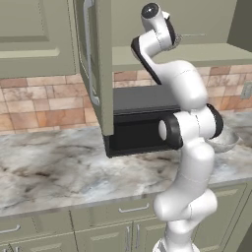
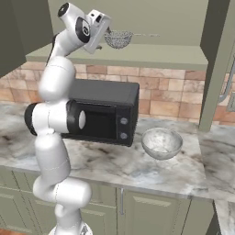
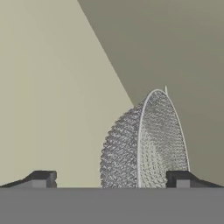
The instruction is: Open the cabinet and setup a tea strainer by placing it in the bowl upright.
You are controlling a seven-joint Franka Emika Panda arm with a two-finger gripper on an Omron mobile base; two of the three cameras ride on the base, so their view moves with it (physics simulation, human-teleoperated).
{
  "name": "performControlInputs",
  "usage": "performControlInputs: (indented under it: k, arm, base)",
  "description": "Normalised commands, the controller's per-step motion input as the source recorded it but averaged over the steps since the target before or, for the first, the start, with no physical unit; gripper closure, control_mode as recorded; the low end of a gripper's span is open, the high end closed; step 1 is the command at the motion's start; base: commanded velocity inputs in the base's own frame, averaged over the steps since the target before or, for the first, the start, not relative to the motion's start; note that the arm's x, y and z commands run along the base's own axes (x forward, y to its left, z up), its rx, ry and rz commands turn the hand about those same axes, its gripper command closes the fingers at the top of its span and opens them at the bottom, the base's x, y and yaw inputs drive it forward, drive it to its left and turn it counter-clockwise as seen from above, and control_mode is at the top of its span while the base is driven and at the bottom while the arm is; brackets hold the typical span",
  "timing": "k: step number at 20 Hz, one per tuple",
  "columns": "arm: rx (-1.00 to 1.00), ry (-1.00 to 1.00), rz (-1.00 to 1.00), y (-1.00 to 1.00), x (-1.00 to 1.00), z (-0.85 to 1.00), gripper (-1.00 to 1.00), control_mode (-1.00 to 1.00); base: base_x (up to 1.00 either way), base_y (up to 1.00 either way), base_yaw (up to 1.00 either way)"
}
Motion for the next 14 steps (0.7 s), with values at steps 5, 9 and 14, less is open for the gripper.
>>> performControlInputs:
  k: [5,9,14]
  arm:
    - [0.0,0.03,0.0,-0.08,0.45,0.0,-1.0,-1.0]
    - [-0.02,0.04,0.0,-0.2,0.44,0.0,-1.0,-1.0]
    - [-0.01,0.08,0.0,-0.07,0.41,0.0,-1.0,-1.0]
  base:
    - [0.0,0.0,0.0]
    - [0.0,0.0,0.0]
    - [0.0,0.0,0.0]
